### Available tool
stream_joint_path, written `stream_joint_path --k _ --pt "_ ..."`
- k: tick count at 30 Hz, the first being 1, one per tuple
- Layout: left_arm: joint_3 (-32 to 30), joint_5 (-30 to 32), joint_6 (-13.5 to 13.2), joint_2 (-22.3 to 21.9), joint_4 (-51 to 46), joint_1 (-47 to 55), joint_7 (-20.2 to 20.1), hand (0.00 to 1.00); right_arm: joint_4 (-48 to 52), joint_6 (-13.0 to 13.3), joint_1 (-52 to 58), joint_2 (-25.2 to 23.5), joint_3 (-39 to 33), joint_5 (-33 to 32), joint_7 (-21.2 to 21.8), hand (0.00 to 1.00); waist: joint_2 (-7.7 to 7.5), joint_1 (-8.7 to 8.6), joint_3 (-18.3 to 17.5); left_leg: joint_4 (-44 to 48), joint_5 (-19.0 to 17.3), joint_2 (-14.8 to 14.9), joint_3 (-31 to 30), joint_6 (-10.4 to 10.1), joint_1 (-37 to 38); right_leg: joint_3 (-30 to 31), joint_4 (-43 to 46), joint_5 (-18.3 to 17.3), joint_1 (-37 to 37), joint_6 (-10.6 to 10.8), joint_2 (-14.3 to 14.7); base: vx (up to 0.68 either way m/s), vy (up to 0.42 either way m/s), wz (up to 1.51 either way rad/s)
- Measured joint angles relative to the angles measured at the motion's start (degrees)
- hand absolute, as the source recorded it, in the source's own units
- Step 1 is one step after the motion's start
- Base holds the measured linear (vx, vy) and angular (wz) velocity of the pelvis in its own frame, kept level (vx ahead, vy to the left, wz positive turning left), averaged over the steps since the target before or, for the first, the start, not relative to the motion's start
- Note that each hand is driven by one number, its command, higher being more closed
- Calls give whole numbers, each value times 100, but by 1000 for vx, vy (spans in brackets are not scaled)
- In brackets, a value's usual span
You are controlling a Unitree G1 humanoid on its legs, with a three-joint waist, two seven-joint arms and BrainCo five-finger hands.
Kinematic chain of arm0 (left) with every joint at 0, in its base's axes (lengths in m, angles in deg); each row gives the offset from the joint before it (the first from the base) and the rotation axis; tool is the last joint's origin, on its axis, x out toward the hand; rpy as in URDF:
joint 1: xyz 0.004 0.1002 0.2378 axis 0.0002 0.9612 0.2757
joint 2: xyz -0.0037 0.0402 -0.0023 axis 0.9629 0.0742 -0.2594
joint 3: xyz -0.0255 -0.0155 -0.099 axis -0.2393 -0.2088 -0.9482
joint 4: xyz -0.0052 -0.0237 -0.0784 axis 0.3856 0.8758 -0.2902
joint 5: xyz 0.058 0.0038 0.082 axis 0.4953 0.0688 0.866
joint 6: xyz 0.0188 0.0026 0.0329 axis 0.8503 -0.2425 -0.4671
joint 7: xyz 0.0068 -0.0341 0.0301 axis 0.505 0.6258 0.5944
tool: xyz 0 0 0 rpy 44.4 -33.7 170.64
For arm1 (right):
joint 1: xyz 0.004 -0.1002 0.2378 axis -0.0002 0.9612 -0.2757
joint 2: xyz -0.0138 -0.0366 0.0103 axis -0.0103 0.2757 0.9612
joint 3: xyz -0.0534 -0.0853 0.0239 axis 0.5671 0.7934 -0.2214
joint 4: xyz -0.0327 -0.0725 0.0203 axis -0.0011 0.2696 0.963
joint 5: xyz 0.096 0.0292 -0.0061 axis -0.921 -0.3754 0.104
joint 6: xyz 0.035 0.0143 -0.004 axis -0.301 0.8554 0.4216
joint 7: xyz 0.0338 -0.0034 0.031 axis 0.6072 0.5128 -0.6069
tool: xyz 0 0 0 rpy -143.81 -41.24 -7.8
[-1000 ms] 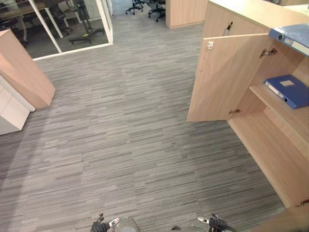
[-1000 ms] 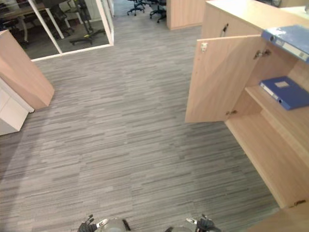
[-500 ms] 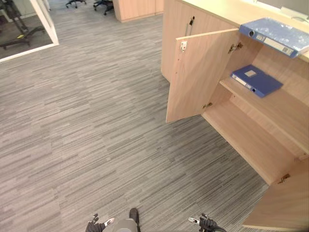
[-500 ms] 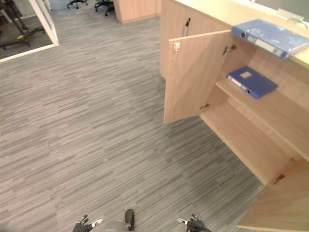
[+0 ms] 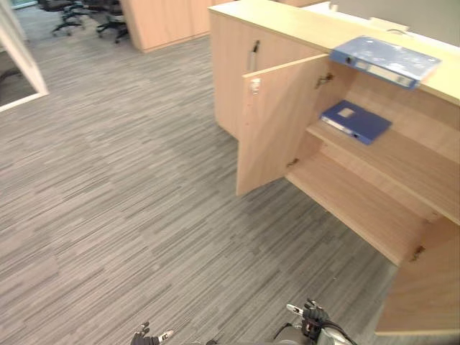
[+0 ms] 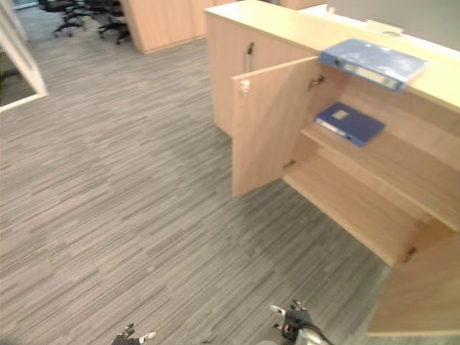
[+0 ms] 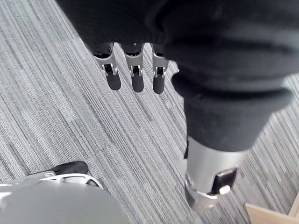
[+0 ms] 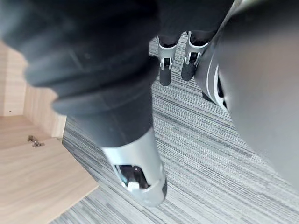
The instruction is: Walk over to the cabinet, pick up the folder, carry it to the office cabinet, place the folder inside the office cabinet, then close the office cabinet door
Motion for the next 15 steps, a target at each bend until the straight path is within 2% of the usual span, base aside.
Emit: stream_joint_path --k 1,2,3,6,8,11,13,14,15 --pt "0 3 5 -34 130 -104 -19 0 -41 2 -6 -7 1 -11 2 0 -41 32 44 -123 -48 -39 146 -68 127 -142 -682 70 24 -462 263 64 -210 -68" --pt "6 30 13 -92 193 -144 -24 0 -46 4 -30 32 -7 -11 -7 0 90 36 45 -177 -50 21 186 -81 134 -121 -792 107 22 -442 398 62 -184 -66" --pt "10 105 17 -122 203 -170 -37 0 -44 -5 -69 61 -8 -17 3 0 155 -33 51 -231 -47 74 192 -91 86 -111 -918 113 6 -437 538 26 -128 -40" --pt "1 222 51 -83 203 -324 -53 0 -66 -21 34 75 -111 -10 5 0 100 -45 101 -405 21 155 189 -236 106 -125 -973 -24 -31 -517 729 -2 -95 -10" --pt "-47 264 67 -104 205 -334 -55 0 -71 -29 83 65 -231 -11 9 0 107 -62 97 -453 15 238 165 -252 161 -199 -1076 -56 51 -525 855 0 -76 6" --pt "-149 272 72 -135 195 -325 -58 0 -76 -48 216 24 -248 -14 10 0 108 -92 18 -504 -63 503 129 -339 257 -306 -1455 -51 309 -519 1233 6 -65 4" --pt "-146 273 82 -127 193 -328 -57 0 -102 -47 328 32 -246 -112 10 0 114 -117 -102 147 -502 801 173 -347 20 -384 -1783 -52 480 -515 1499 95 -144 2" --pt "-142 272 82 -125 183 -328 -56 0 -103 -46 356 33 -246 -119 10 0 123 -124 -139 447 -603 901 217 -328 -82 -385 -1857 -53 507 -516 1567 118 -155 2" --pt "-128 271 81 -81 132 -382 -57 0 -109 -45 365 25 -219 -142 9 0 116 -136 -139 1359 -738 1110 341 -487 -369 -359 -1926 -60 587 -525 1635 139 -128 -4"
